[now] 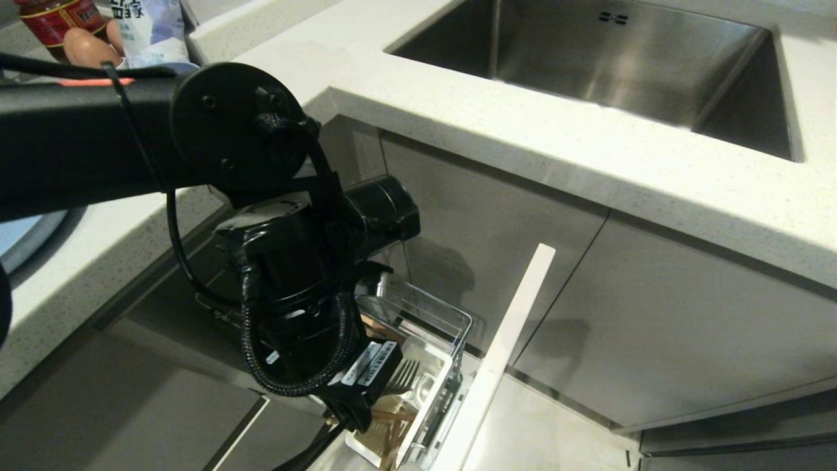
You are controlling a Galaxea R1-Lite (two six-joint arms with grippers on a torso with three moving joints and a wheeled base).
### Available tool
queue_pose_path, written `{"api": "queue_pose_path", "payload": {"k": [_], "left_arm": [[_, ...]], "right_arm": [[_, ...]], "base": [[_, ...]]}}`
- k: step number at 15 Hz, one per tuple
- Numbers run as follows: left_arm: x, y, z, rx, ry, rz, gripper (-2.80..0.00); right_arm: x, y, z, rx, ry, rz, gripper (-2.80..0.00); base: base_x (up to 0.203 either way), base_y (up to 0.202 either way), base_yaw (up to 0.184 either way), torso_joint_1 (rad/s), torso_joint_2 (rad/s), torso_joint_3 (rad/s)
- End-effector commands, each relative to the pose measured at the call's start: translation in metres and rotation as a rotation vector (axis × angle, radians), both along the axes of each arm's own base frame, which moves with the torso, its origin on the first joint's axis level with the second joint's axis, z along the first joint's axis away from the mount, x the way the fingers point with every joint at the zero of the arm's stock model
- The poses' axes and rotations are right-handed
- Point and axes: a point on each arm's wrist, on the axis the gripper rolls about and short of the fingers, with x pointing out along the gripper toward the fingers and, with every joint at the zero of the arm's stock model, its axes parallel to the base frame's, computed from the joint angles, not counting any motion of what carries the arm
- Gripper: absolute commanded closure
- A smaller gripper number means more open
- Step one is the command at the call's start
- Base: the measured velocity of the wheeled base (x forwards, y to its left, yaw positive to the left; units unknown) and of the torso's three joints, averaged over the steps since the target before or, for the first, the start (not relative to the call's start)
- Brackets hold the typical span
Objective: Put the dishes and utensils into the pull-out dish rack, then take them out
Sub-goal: Pick up the fork and place it in the cupboard
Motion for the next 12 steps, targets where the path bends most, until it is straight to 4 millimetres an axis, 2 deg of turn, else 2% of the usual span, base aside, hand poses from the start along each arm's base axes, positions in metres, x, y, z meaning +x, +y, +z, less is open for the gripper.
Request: {"api": "queue_pose_path", "payload": {"k": [1,5,12], "left_arm": [[0.007,-0.006,-0.013,0.038,0.041,0.004,0.0],[0.016,-0.012,-0.028,0.075,0.08,0.012,0.0],[0.046,-0.013,-0.055,0.088,0.098,0.041,0.0]], "right_arm": [[0.0,0.0,0.0,0.0,0.0,0.0,0.0],[0.0,0.0,0.0,0.0,0.001,0.0,0.0],[0.0,0.0,0.0,0.0,0.001,0.0,0.0]], "base": [[0.0,0.0,0.0,0.0,0.0,0.0],[0.0,0.0,0.0,0.0,0.0,0.0],[0.0,0.0,0.0,0.0,0.0,0.0]]}}
